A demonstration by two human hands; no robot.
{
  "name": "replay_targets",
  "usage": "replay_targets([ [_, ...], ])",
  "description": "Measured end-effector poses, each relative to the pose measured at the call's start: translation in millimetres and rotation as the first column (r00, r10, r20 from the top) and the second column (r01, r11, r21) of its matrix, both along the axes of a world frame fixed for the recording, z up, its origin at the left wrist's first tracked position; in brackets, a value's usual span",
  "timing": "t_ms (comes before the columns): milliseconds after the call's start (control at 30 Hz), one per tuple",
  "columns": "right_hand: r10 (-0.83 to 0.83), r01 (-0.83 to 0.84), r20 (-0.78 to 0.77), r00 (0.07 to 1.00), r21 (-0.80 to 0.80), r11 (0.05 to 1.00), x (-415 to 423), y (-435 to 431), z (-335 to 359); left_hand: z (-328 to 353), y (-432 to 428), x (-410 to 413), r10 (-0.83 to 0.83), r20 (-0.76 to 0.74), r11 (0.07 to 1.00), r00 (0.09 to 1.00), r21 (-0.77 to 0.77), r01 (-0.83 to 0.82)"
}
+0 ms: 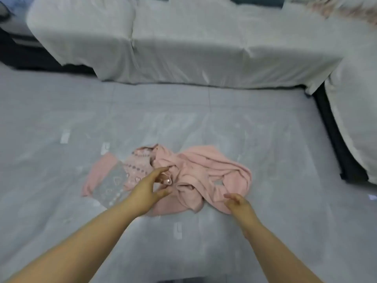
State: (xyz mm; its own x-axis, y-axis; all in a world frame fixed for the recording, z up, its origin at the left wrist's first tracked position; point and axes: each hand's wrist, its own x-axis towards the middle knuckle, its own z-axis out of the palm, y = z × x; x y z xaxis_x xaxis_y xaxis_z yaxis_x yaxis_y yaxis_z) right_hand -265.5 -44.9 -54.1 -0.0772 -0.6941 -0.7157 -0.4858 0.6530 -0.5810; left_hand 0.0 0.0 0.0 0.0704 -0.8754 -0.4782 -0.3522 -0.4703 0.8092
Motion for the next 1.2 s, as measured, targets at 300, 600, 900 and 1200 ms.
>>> replay_targets([
  [300, -0.322, 0.339, -0.180, 0.929, 0.068, 0.938, -28, -44, -107, -132, -65, -57, -0.231, 0.298, 0.962, 0.926, -0.070, 0.263],
  [600, -0.129, 0.195, 0.335, 0.933, -0.171, 0.966, 0, -86, -4, -113, -25, -62, -0.395, 0.203, 0.883, 0.896, 0.354, 0.309],
  [900, 0.198, -0.194, -0.029, 0.980, -0.394, 0.899, -32, -135, 102, -35, -23, -51, 0.069, -0.331, 0.969, 0.941, 0.248, 0.016],
  [1200, 0.491, -0.574, -0.449, 0.747, -0.061, 0.817, -97, -114, -36, -103, -31, -48, 0.124, 0.312, 0.991, 0.942, -0.093, -0.100],
])
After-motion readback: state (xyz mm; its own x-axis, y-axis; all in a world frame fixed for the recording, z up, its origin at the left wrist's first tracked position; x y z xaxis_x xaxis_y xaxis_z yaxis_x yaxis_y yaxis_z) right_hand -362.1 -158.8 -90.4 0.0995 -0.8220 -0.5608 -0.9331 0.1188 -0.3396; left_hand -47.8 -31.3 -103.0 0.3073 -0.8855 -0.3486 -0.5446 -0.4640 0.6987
